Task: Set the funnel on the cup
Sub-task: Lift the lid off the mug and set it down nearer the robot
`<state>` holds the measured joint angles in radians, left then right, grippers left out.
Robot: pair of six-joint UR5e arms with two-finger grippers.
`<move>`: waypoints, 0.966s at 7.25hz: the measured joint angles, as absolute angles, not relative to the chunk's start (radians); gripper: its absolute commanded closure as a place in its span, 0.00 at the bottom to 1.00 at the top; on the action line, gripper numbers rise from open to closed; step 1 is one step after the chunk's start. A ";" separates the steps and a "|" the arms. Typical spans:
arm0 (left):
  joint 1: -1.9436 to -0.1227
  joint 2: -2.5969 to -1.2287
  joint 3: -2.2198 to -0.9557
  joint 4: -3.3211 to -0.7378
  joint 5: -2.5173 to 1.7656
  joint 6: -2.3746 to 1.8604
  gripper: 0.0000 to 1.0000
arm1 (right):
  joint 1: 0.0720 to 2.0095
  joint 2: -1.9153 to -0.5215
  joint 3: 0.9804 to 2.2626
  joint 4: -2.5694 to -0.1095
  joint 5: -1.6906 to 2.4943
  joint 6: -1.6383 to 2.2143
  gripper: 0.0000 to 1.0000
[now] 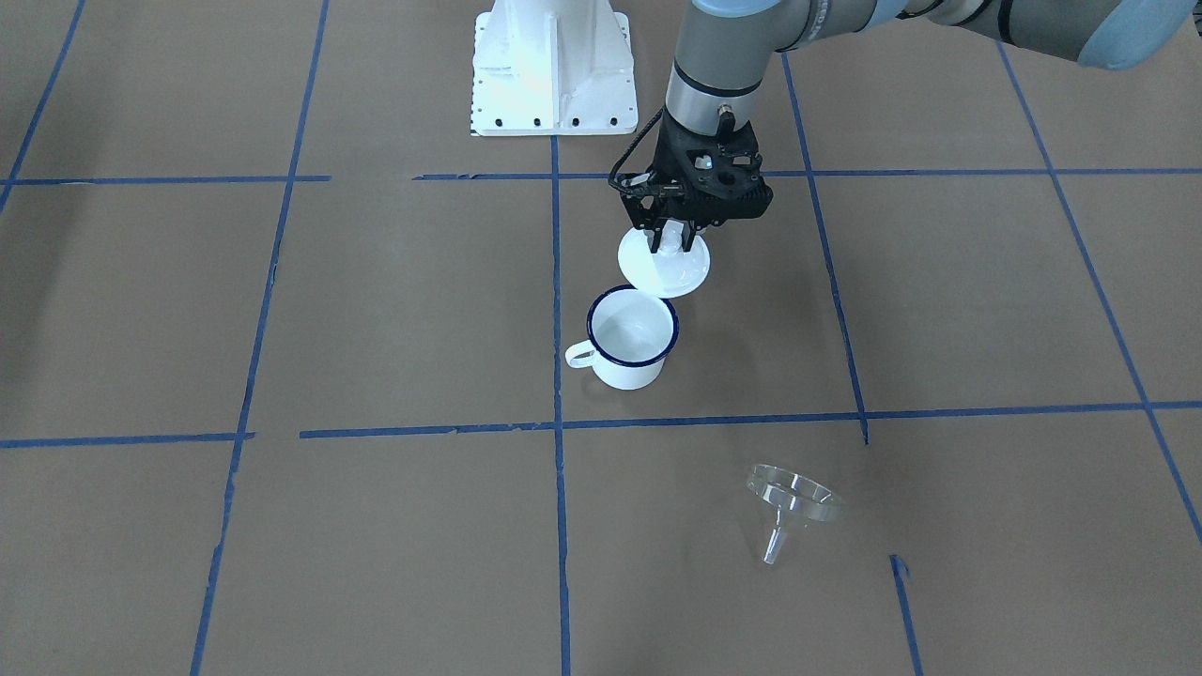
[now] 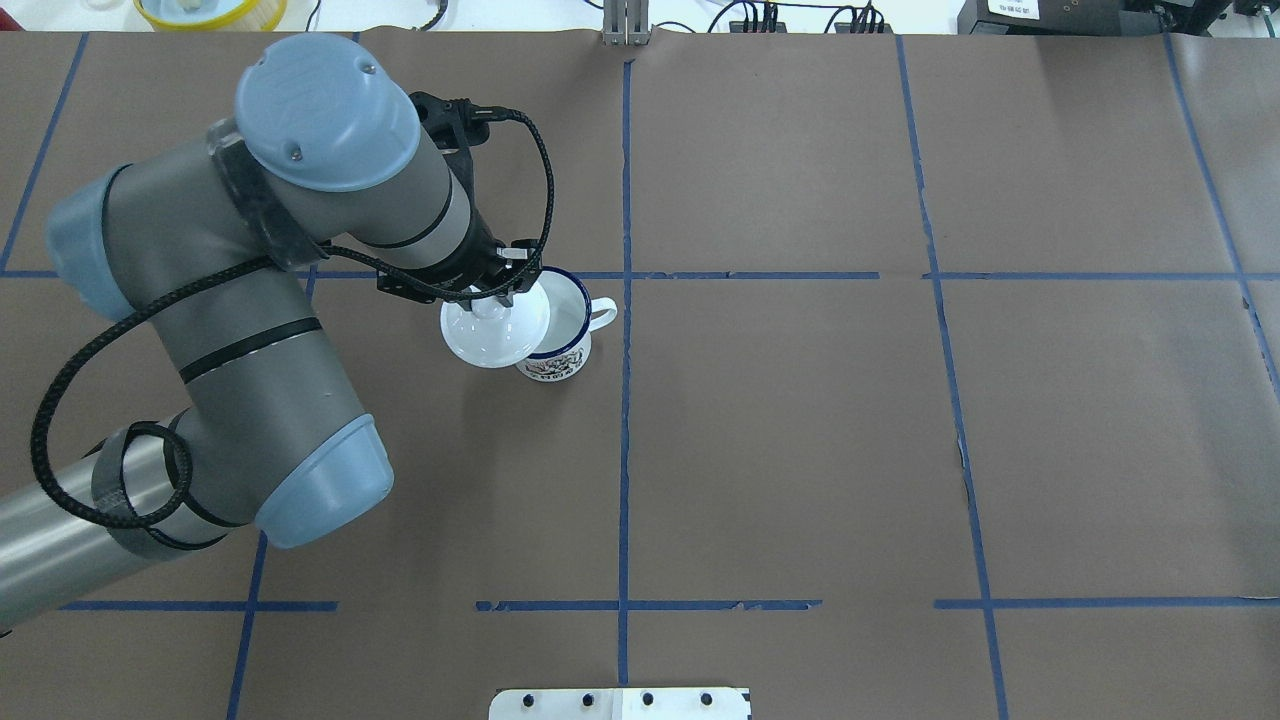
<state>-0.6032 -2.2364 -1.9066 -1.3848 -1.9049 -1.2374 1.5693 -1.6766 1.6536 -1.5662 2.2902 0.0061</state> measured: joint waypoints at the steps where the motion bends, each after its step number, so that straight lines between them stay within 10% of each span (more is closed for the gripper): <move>1: -0.562 -2.224 -1.897 -1.392 -1.895 -1.264 1.00 | 1.569 -1.677 1.654 -1.566 2.290 0.006 0.00; 7: -0.462 -2.153 -1.769 -1.576 -1.829 -1.342 0.95 | 1.569 -1.677 1.654 -1.566 2.290 0.006 0.00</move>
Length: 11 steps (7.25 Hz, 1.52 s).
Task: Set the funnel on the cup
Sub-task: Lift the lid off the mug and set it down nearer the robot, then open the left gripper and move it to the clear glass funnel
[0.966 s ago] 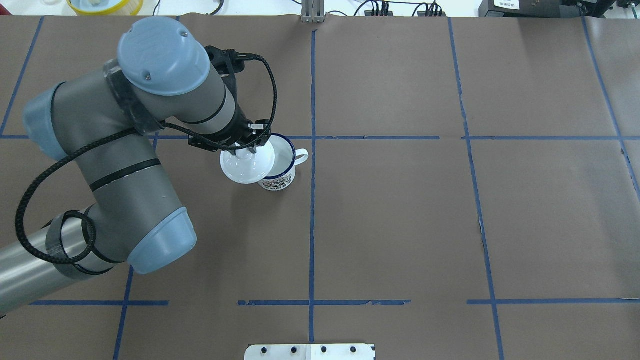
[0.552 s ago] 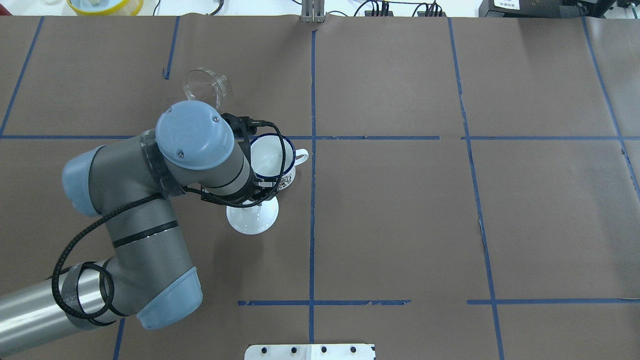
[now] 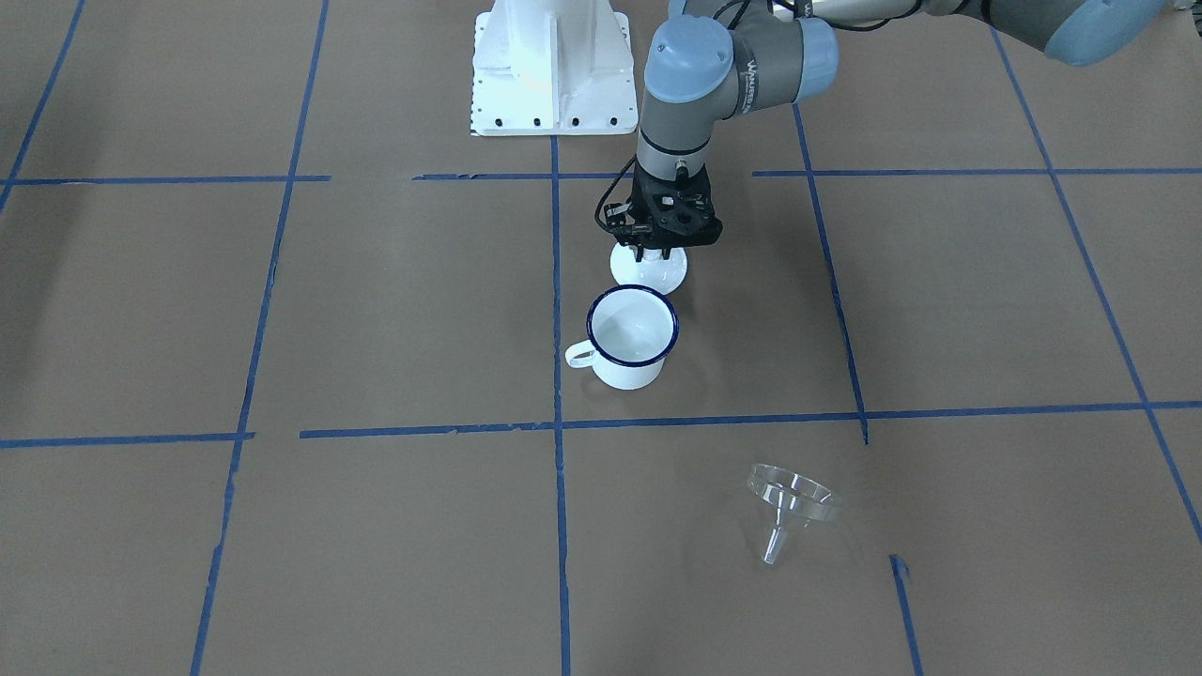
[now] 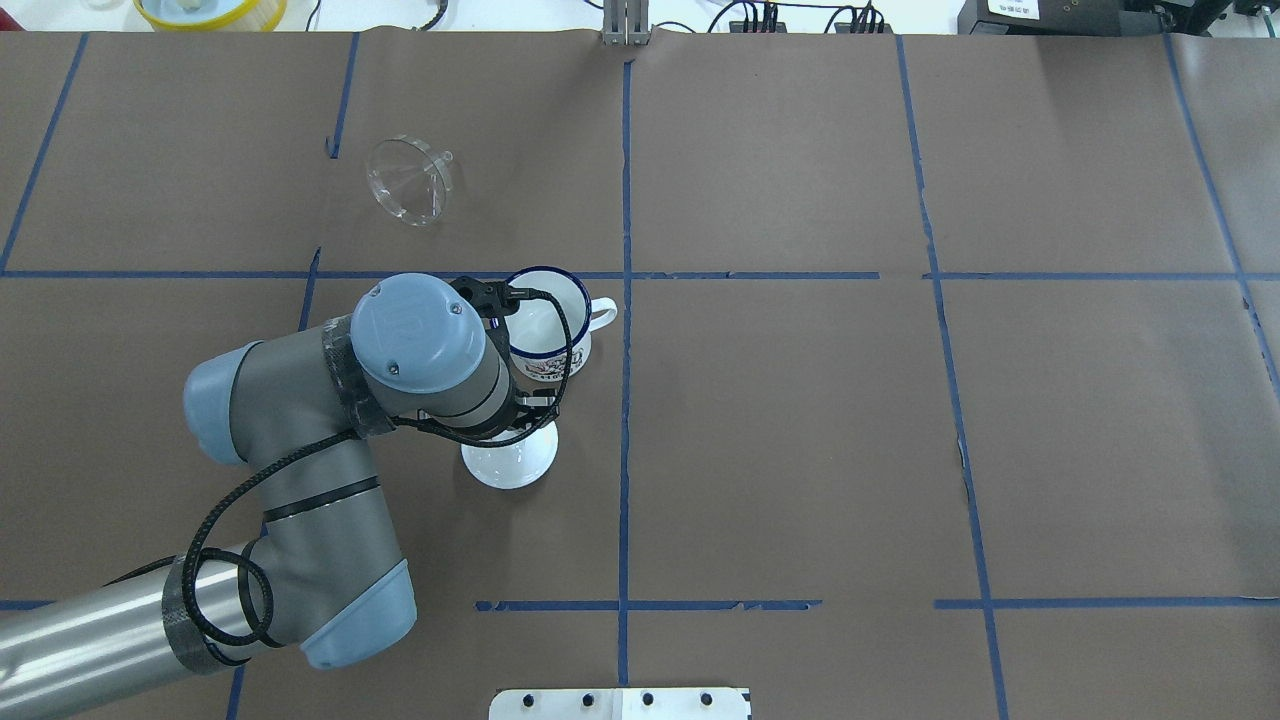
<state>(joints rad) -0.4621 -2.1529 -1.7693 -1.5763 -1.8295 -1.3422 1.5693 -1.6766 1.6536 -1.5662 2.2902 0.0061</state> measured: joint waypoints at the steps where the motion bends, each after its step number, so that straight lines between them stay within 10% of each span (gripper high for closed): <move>1: -0.461 -2.151 -1.766 -1.581 -1.829 -1.342 0.58 | 1.569 -1.677 1.654 -1.566 2.290 0.006 0.00; 3: -0.460 -2.150 -1.763 -1.584 -1.829 -1.335 0.00 | 1.569 -1.677 1.654 -1.566 2.290 0.006 0.00; 11: -0.759 -2.120 -1.890 -1.672 -1.837 -1.340 0.00 | 1.569 -1.677 1.654 -1.566 2.290 0.006 0.00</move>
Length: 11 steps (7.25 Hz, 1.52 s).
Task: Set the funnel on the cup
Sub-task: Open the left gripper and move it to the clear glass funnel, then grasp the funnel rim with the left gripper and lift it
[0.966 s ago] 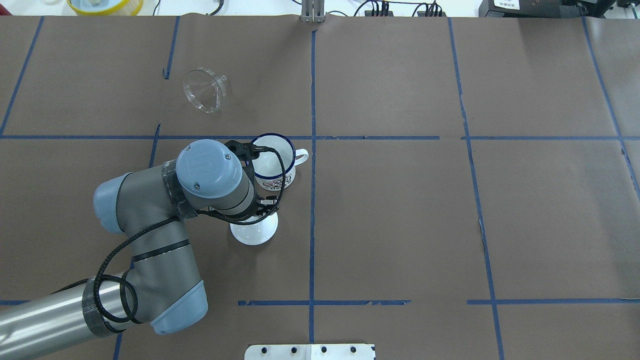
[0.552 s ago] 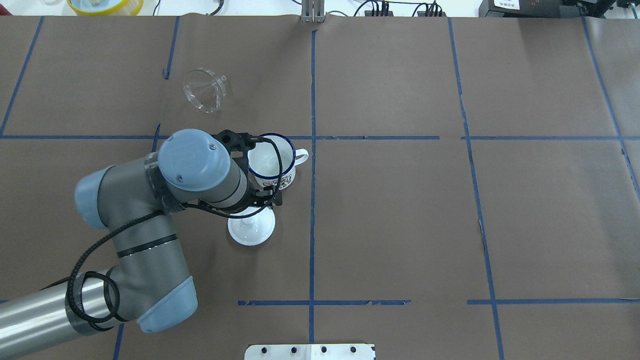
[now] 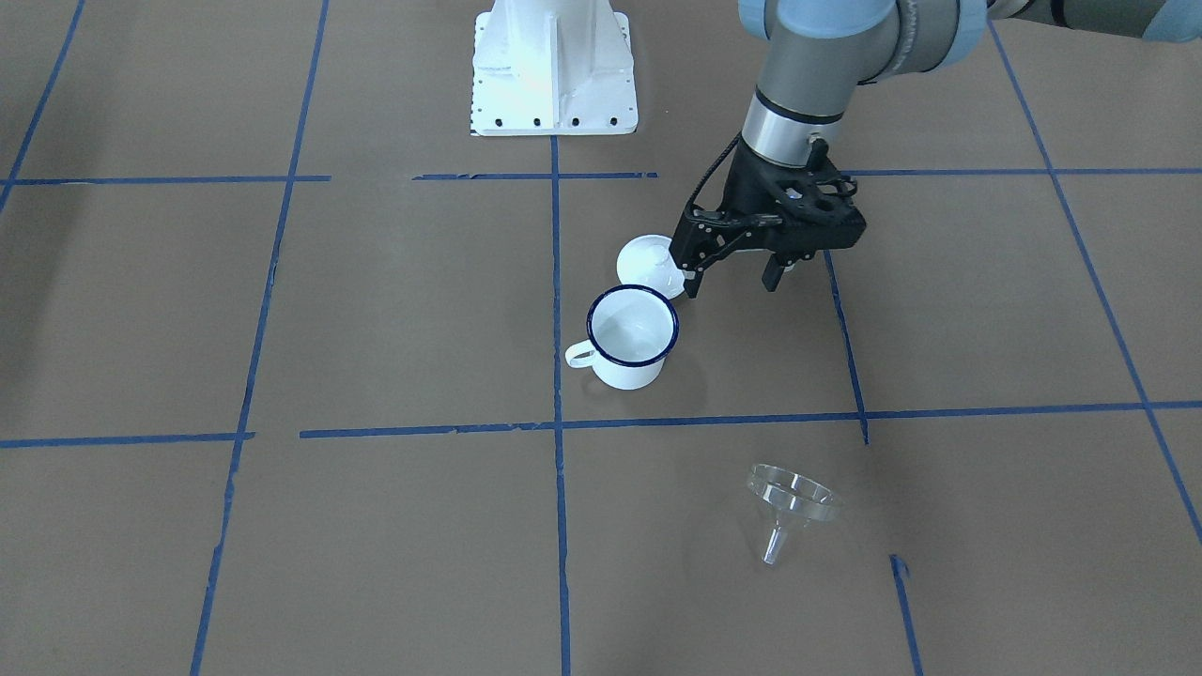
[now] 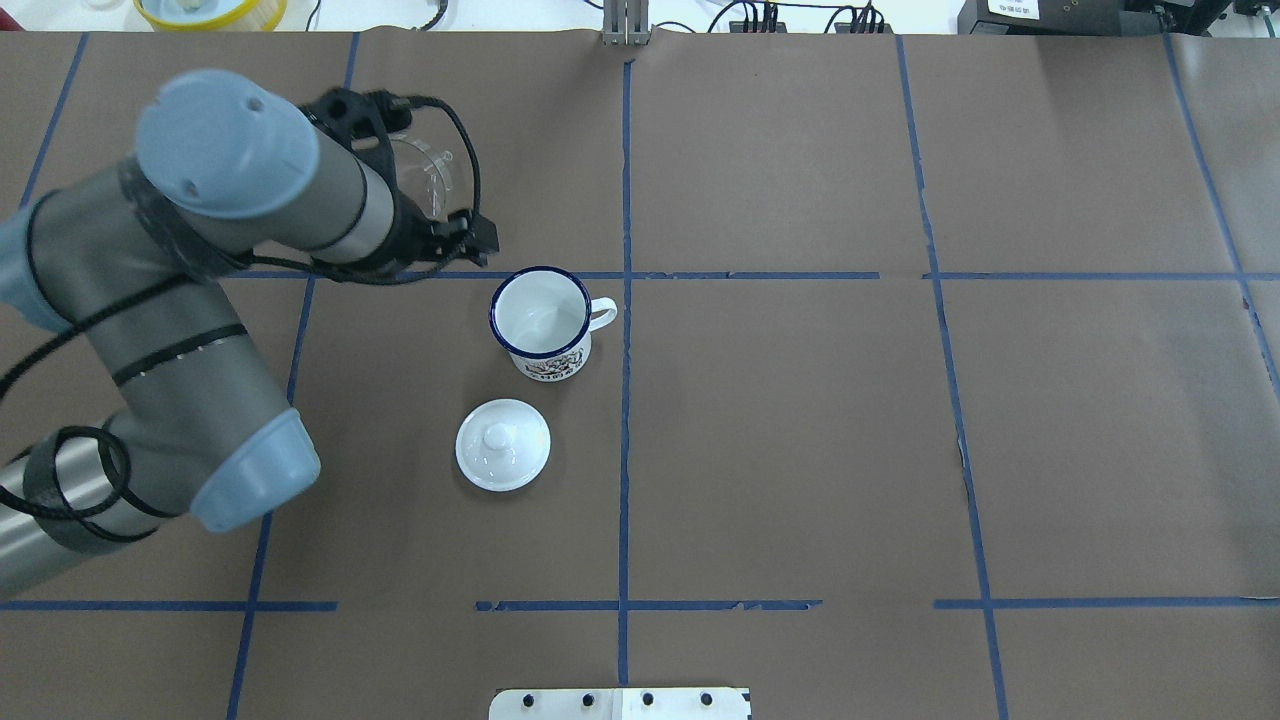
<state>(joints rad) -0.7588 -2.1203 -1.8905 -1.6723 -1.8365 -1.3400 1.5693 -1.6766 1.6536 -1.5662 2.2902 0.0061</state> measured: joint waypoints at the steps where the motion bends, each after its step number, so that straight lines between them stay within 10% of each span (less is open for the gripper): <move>1: -0.799 -2.104 -1.864 -1.785 -1.834 -1.452 0.00 | 1.569 -1.677 1.654 -1.566 2.290 0.006 0.00; 11: -0.817 -2.099 -1.333 -2.482 -1.619 -2.279 0.22 | 1.569 -1.677 1.654 -1.566 2.290 0.006 0.00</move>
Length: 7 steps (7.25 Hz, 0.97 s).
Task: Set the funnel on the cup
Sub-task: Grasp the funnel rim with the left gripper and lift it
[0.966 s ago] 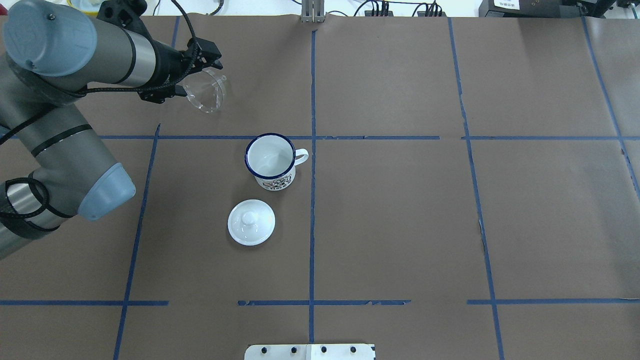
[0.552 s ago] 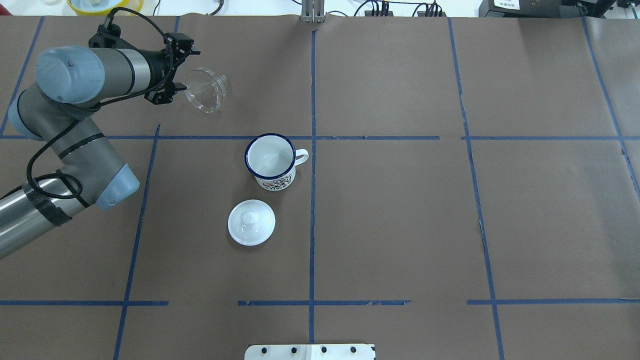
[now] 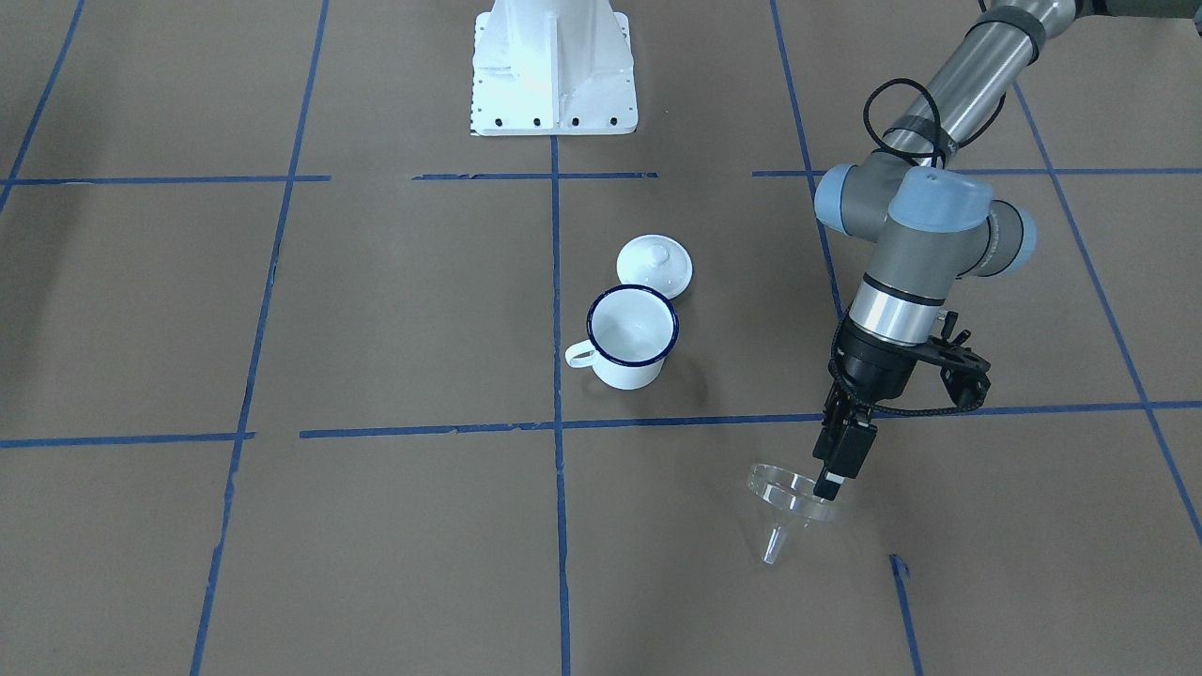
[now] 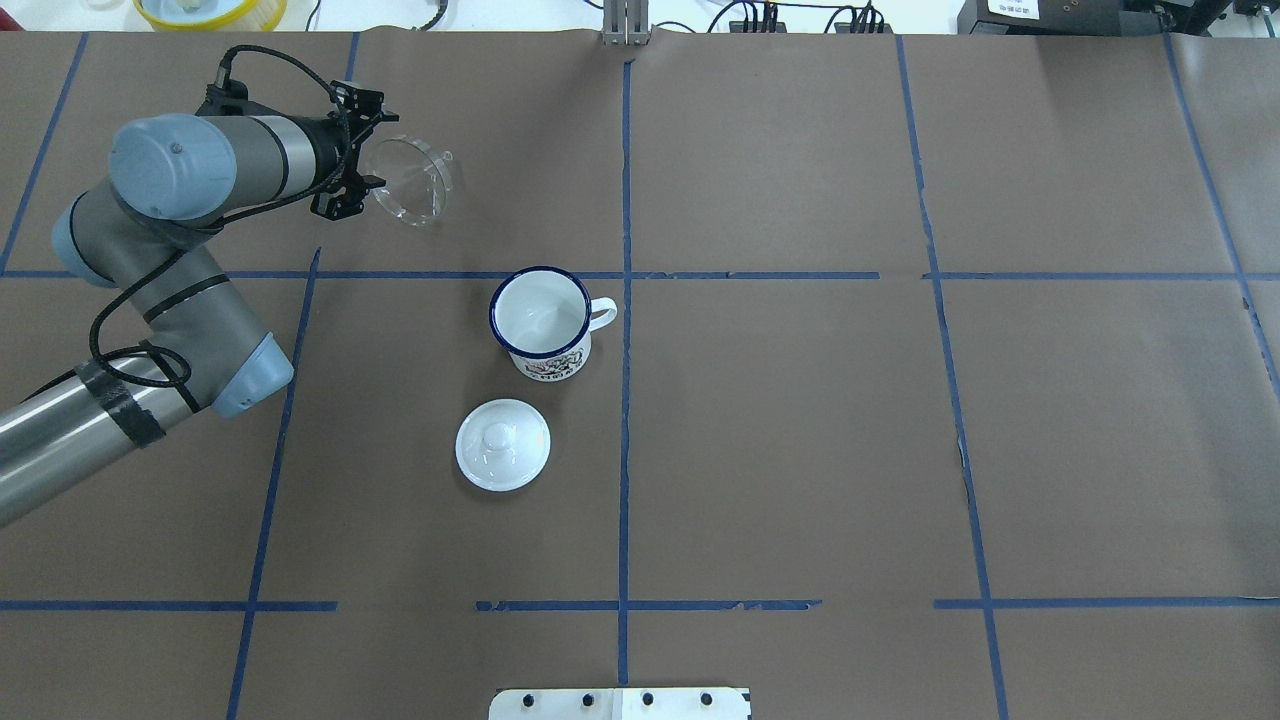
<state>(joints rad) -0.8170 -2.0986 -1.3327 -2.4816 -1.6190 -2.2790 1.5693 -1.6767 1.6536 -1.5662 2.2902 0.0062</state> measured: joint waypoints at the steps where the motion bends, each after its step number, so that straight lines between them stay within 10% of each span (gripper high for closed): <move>1: -0.817 -2.114 -1.318 -2.482 -1.619 -2.298 0.25 | 1.569 -1.677 1.654 -1.566 2.290 0.006 0.00; 6: -0.816 -2.150 -1.261 -2.484 -1.605 -2.336 0.61 | 1.569 -1.677 1.654 -1.566 2.290 0.006 0.00; 7: -0.817 -2.151 -1.260 -2.484 -1.605 -2.343 0.91 | 1.569 -1.677 1.654 -1.566 2.290 0.006 0.00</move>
<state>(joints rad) -0.8169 -2.1508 -1.2600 -2.4845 -1.6046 -2.3429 1.5693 -1.6767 1.6536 -1.5662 2.2902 0.0062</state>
